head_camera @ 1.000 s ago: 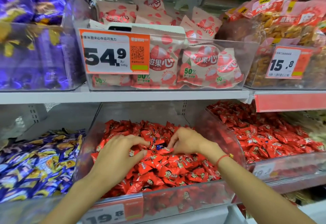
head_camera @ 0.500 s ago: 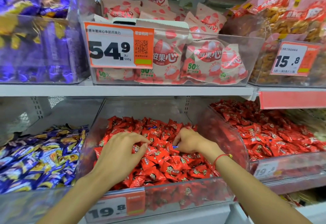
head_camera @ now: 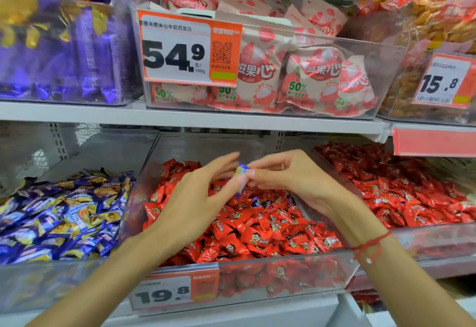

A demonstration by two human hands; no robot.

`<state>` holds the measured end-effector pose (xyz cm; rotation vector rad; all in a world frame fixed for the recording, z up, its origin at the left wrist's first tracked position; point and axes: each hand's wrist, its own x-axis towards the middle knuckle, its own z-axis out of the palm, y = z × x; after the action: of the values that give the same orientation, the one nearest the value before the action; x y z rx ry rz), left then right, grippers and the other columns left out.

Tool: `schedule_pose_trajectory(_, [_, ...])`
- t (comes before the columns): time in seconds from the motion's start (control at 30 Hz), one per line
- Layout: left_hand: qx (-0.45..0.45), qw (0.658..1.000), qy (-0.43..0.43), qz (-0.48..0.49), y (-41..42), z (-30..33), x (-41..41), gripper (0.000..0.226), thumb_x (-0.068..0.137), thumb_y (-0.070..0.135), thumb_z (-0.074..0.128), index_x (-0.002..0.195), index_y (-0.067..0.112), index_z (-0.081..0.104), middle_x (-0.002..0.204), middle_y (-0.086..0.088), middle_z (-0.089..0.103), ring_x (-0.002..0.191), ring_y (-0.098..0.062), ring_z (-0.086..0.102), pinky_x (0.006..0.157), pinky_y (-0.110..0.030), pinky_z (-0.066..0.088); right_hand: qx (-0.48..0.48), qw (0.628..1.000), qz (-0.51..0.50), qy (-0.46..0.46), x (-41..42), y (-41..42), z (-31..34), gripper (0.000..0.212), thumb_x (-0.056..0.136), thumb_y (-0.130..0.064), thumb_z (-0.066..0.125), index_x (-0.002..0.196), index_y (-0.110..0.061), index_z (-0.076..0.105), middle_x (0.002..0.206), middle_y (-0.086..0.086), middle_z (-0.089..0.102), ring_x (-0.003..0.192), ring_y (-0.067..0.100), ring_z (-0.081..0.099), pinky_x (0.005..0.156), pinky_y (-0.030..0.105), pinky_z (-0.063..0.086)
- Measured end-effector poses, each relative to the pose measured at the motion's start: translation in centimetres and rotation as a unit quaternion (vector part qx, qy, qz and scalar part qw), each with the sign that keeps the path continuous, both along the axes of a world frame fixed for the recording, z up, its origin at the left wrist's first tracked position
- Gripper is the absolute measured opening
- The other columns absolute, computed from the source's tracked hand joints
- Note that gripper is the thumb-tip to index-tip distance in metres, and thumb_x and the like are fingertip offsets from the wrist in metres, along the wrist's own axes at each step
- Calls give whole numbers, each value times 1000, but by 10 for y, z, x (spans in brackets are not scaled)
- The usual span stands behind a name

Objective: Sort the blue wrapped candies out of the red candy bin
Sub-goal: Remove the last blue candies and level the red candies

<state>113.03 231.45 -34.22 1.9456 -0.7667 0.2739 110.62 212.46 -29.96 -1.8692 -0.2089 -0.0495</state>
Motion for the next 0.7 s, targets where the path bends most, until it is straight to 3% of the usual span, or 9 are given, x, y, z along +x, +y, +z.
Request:
schedule_pose_trajectory(0.07, [-42,999,24,-17,-5,-3,0,43,86,45,59,129,38,57,114,16,68,105,8,62,94,-15,47,-13,1000,-8,-19,1,8,0,9,78,-12,76,86,-13,75,78,7,74,75,12,69,73,22,57])
schedule_pose_trajectory(0.17, [-67,996,13,51,0,-17,6,31,92,23,62,117,42,63,100,21,69,94,9,64,87,-15,51,-14,998,-52,15,18,-4,-7,12,78,-14,77,90,-14,74,84,6,75,78,14,70,70,20,56])
schedule_pose_trajectory(0.23, [-84,993,27,82,4,-22,10,30,96,20,56,117,41,62,97,22,65,87,8,64,81,-19,54,-177,977,-114,32,38,-18,-25,16,81,-21,76,95,-16,76,90,4,75,80,12,68,71,22,54])
schedule_pose_trajectory(0.33, [-84,993,34,82,5,-22,10,26,100,25,45,116,39,59,98,16,66,78,-3,65,66,-24,56,-467,871,-141,64,56,-20,-55,20,81,-40,72,96,-28,75,104,0,72,99,19,65,85,29,51])
schedule_pose_trajectory(0.43, [-74,994,26,75,5,-20,7,25,101,30,41,118,40,56,92,16,68,74,-7,68,65,-30,57,-553,827,-88,60,59,-6,-61,32,87,-11,56,112,-24,69,122,5,64,115,26,58,92,31,47])
schedule_pose_trajectory(0.5, [-91,993,34,69,5,-20,5,23,100,30,45,119,38,54,97,17,67,76,-7,71,68,-43,58,-547,833,-71,32,56,-3,-55,31,83,-6,55,104,-24,70,113,1,68,109,22,61,86,28,47])
schedule_pose_trajectory(0.57, [-123,989,48,66,5,-18,4,27,96,31,54,121,37,50,98,16,68,76,-8,72,70,-50,56,-481,869,-113,7,54,-11,-50,13,79,-15,69,80,-28,69,92,-4,72,93,16,67,75,22,47])
schedule_pose_trajectory(0.63, [-149,984,62,68,6,-14,2,41,89,32,64,127,34,49,95,18,71,76,-9,72,71,-39,58,-360,914,-188,0,51,-22,-45,19,72,-27,81,67,-28,63,77,-5,70,77,11,66,68,19,45])
schedule_pose_trajectory(0.7, [-184,977,80,67,6,-12,3,51,83,29,70,130,28,48,89,16,74,77,-7,72,71,-21,56,-206,956,-206,25,46,-29,-37,18,72,-25,84,72,-22,66,78,3,70,68,10,64,66,21,53])
